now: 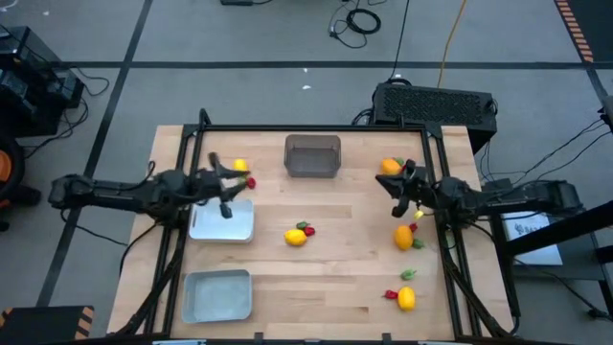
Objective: Sort produce into baskets
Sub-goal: Put the lemon into the white bin
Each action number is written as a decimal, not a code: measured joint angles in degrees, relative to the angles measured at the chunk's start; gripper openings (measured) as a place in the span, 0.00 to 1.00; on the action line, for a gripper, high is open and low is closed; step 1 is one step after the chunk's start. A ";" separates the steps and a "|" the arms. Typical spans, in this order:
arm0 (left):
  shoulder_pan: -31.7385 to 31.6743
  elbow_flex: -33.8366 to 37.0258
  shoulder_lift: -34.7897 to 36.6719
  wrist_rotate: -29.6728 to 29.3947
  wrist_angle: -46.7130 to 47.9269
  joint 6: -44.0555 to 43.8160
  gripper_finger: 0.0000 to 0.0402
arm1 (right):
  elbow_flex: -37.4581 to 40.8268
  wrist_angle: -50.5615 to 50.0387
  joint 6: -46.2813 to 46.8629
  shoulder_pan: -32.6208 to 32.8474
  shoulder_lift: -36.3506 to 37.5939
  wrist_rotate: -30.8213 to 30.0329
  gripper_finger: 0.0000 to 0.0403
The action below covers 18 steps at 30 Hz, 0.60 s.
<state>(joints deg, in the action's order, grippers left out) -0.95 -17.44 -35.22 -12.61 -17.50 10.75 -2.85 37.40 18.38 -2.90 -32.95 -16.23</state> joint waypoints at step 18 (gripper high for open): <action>5.94 -22.30 -38.53 18.46 4.82 0.42 0.34 | -13.49 4.05 -3.04 9.29 -25.23 8.28 0.00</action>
<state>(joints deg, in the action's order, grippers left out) 4.99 -39.74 -73.76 5.84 -12.67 11.17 -16.34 41.44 15.35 6.40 -58.18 -7.95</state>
